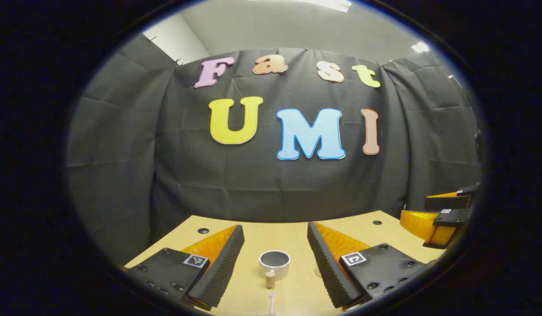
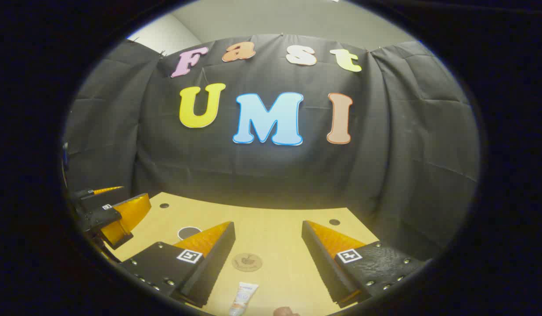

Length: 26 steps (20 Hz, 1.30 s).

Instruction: Put the toothbrush and toothpaste on the desktop into the cup, then pick up the cup and place it on the coaster on the desktop.

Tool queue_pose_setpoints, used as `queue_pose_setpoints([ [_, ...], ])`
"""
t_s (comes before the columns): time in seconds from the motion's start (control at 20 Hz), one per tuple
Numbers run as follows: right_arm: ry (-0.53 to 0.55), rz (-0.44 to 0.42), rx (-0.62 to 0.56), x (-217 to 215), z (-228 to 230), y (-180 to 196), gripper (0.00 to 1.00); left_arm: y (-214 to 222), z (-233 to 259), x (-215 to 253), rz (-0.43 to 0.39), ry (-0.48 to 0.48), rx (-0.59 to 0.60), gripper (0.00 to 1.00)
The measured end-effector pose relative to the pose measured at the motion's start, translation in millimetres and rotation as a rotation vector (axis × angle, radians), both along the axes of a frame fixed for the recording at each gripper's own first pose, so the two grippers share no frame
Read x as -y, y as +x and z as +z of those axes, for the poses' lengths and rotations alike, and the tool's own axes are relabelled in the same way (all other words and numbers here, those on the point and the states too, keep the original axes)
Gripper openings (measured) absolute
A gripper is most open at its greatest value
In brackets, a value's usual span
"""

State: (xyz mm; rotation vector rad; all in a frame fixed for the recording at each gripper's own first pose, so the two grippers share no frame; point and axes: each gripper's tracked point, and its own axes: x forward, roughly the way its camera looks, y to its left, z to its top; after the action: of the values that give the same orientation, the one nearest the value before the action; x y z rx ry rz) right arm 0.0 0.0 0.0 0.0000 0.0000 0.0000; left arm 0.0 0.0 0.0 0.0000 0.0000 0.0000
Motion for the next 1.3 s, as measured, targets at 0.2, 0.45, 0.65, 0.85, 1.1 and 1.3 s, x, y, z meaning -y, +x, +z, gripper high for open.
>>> queue_pose_setpoints([
  [0.2,0.000,0.000,0.000,0.0,0.0,0.0,0.95,2.5,-1.6,-2.1,0.007,-0.001,0.002,0.94],
  [0.45,0.004,-0.001,0.014,-0.5,4.4,0.3,0.95,8.2,1.4,-3.4,0.003,0.008,0.008,0.94],
  [0.65,-0.015,-0.008,0.007,0.6,4.1,-2.8,0.95,11.3,2.7,0.2,-0.013,0.004,0.011,0.94],
  [0.85,-0.019,-0.004,-0.016,-0.5,0.1,-1.1,0.95,10.9,-8.8,6.4,-0.038,-0.007,-0.022,0.94],
  [1.1,0.000,0.042,-0.128,-10.8,-29.5,2.7,0.95,6.2,-42.3,14.5,-0.075,-0.040,-0.137,0.94],
  [1.3,-0.003,0.079,-0.233,-24.0,-58.5,3.5,0.96,4.9,-74.4,11.5,-0.074,-0.030,-0.251,0.94],
])
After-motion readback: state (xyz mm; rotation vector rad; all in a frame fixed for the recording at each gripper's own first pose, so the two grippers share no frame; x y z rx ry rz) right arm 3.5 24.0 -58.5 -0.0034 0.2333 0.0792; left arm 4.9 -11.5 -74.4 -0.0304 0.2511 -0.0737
